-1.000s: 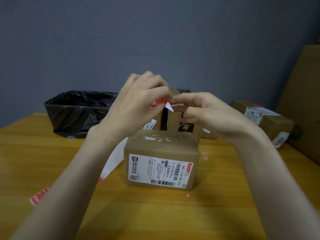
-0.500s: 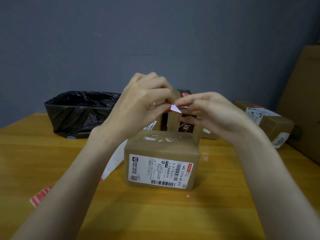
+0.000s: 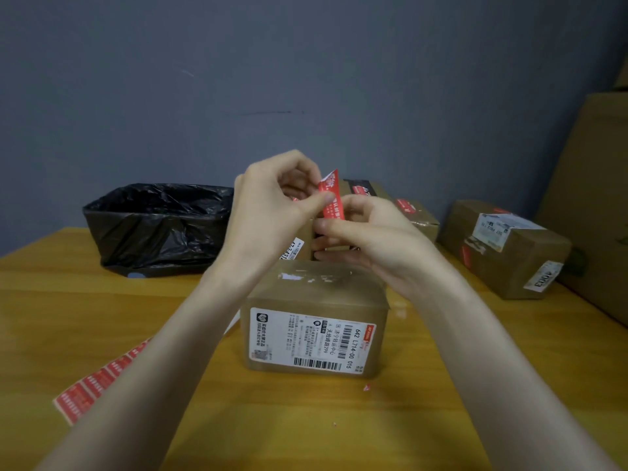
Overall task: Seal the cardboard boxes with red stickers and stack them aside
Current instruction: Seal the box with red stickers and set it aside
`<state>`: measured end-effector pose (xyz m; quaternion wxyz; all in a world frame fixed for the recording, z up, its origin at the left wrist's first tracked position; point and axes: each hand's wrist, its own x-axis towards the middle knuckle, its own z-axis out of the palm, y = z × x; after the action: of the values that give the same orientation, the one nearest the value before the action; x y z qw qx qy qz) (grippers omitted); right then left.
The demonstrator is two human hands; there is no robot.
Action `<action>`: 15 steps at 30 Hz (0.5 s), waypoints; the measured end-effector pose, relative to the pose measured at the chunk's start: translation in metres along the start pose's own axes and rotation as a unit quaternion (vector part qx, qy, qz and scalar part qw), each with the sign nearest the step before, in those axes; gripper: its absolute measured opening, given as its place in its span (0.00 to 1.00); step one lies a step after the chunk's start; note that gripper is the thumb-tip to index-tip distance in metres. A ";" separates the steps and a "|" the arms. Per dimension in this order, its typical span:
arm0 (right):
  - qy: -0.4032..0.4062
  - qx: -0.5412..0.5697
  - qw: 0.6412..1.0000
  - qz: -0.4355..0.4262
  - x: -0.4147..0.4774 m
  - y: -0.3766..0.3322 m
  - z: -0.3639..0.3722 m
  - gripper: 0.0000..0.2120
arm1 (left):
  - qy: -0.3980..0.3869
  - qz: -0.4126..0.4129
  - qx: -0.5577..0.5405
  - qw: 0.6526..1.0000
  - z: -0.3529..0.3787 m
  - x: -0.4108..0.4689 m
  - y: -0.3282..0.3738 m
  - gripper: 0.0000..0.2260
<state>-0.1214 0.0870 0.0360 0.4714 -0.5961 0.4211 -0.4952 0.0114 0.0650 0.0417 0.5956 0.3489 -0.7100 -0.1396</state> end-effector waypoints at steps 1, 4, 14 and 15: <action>0.010 0.018 1.000 -0.005 0.000 0.000 0.001 0.07 | 0.004 -0.007 -0.010 1.000 0.000 0.000 0.000 0.09; 0.033 0.037 0.999 -0.020 0.001 -0.001 -0.002 0.08 | 0.009 -0.026 -0.046 0.999 -0.002 0.000 0.001 0.10; 0.115 0.028 0.992 -0.046 0.001 -0.002 -0.009 0.02 | 0.017 -0.063 -0.044 0.997 -0.008 0.004 -0.002 0.07; 0.125 0.029 0.991 -0.046 0.001 -0.002 -0.010 0.02 | 0.017 -0.069 -0.034 0.997 -0.009 0.004 -0.002 0.07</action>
<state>-0.1310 0.0851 0.0388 0.4088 -0.5346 0.4339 -0.5990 0.0207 0.0626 0.0461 0.6078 0.3789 -0.6690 -0.1988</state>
